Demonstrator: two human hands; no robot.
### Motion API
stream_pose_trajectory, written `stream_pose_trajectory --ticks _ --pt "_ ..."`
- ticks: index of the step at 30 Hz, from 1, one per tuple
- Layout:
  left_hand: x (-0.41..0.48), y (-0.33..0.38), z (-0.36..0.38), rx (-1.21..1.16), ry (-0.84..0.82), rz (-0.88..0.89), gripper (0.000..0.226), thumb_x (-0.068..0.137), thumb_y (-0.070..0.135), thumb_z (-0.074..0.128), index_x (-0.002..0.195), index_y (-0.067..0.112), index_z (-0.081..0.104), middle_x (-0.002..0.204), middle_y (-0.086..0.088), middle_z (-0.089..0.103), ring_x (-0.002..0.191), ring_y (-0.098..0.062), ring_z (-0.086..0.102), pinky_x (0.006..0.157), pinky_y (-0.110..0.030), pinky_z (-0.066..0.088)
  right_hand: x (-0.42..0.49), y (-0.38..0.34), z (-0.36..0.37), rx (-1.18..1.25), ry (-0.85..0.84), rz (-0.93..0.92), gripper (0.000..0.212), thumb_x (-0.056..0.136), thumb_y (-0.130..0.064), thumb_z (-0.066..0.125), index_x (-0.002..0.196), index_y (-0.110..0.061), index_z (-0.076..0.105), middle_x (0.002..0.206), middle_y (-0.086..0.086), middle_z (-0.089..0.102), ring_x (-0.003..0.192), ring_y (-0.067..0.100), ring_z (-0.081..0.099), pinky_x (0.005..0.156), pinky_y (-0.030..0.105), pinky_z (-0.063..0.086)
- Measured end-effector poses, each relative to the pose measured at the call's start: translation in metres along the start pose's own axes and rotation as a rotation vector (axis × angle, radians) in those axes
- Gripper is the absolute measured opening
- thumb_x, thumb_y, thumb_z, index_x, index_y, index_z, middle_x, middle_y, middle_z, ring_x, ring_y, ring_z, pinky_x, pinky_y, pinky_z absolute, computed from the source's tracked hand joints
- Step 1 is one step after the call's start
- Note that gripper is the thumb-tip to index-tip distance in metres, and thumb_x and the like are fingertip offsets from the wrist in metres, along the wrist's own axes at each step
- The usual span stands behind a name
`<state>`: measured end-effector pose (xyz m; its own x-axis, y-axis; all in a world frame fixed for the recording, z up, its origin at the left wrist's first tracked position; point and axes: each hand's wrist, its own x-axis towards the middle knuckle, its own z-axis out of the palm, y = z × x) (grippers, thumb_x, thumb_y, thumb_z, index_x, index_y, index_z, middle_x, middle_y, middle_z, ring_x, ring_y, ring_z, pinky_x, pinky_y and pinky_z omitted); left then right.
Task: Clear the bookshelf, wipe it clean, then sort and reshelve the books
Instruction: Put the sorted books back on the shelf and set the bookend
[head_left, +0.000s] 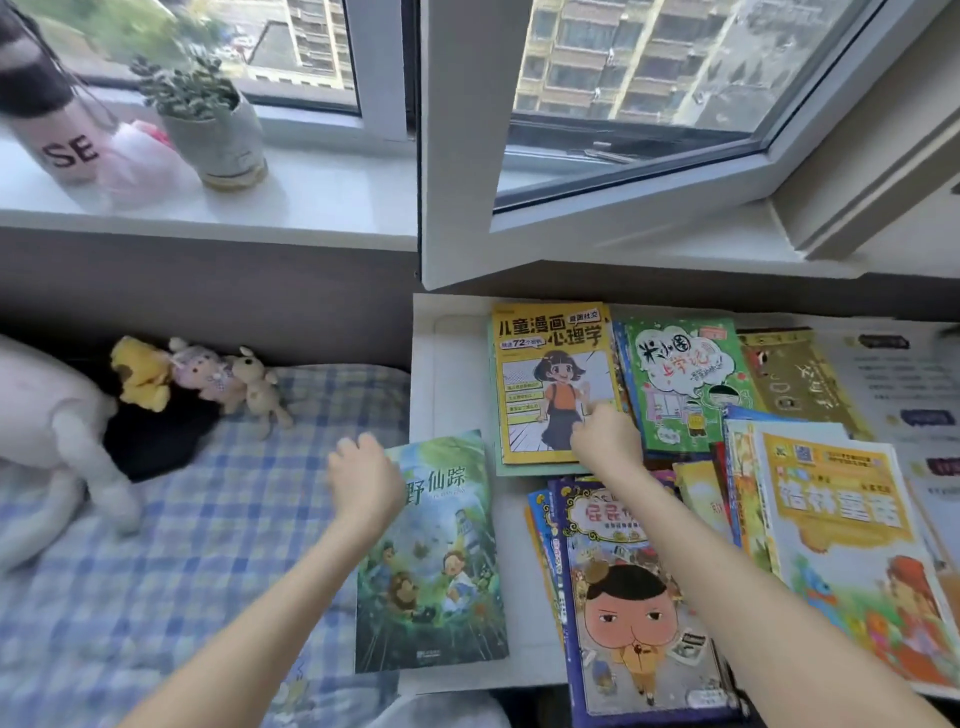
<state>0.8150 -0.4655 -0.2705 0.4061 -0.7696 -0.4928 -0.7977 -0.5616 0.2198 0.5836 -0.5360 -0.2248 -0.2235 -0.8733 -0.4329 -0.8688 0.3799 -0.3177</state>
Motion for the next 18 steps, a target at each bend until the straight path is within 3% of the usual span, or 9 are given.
stream_pose_trajectory --ticks 4,6,8,10,13,18 --pt "0.022 0.076 0.004 -0.428 -0.186 0.104 0.041 0.098 0.016 0.045 0.136 0.001 0.046 0.136 -0.015 0.052 0.124 -0.03 0.049 0.099 -0.033 0.039 0.034 0.016 -0.003 -0.086 -0.033 0.119 0.025 0.093 -0.01 0.049 0.114 0.001 0.056 0.111 0.017 0.062 0.092 0.032 0.058 0.063 0.029 0.04" --pt "0.038 0.109 0.012 -0.533 -0.267 0.059 0.037 0.097 0.016 0.045 0.13 -0.002 0.05 0.124 -0.014 0.058 0.112 -0.03 0.054 0.095 -0.034 0.043 0.049 0.022 0.002 -0.098 -0.062 0.13 0.026 0.092 -0.018 0.053 0.112 -0.001 0.058 0.111 0.016 0.063 0.086 0.029 0.056 0.063 0.028 0.042" --pt "0.05 0.13 0.019 -0.569 -0.306 0.042 0.031 0.096 0.019 0.049 0.119 -0.001 0.056 0.116 -0.011 0.062 0.102 -0.029 0.058 0.087 -0.032 0.048 0.056 0.021 0.006 -0.17 -0.073 0.121 0.037 0.092 -0.032 0.058 0.113 -0.002 0.059 0.115 0.016 0.06 0.093 0.03 0.059 0.069 0.03 0.048" --pt "0.053 0.14 0.023 -0.503 -0.266 0.059 0.027 0.096 0.026 0.052 0.109 0.003 0.059 0.112 -0.013 0.064 0.103 -0.03 0.06 0.076 -0.029 0.045 0.059 0.019 0.007 -0.288 -0.072 0.11 0.053 0.091 -0.042 0.06 0.122 0.0 0.052 0.124 0.017 0.053 0.107 0.031 0.058 0.078 0.033 0.048" --pt "0.044 0.147 0.022 -0.334 -0.079 0.145 0.027 0.097 0.031 0.052 0.105 0.007 0.06 0.107 -0.012 0.066 0.1 -0.031 0.061 0.069 -0.028 0.038 0.063 0.021 0.009 -0.348 -0.041 0.085 0.059 0.091 -0.043 0.061 0.128 0.0 0.048 0.133 0.017 0.047 0.117 0.031 0.054 0.087 0.033 0.047" --pt "0.009 0.188 0.011 -0.409 0.072 0.318 0.03 0.099 0.014 0.041 0.125 0.002 0.045 0.108 -0.015 0.065 0.1 -0.031 0.061 0.067 -0.029 0.036 0.069 0.025 -0.001 -0.255 -0.085 0.051 0.06 0.092 -0.036 0.06 0.14 -0.007 0.042 0.139 0.016 0.047 0.122 0.032 0.05 0.094 0.036 0.045"
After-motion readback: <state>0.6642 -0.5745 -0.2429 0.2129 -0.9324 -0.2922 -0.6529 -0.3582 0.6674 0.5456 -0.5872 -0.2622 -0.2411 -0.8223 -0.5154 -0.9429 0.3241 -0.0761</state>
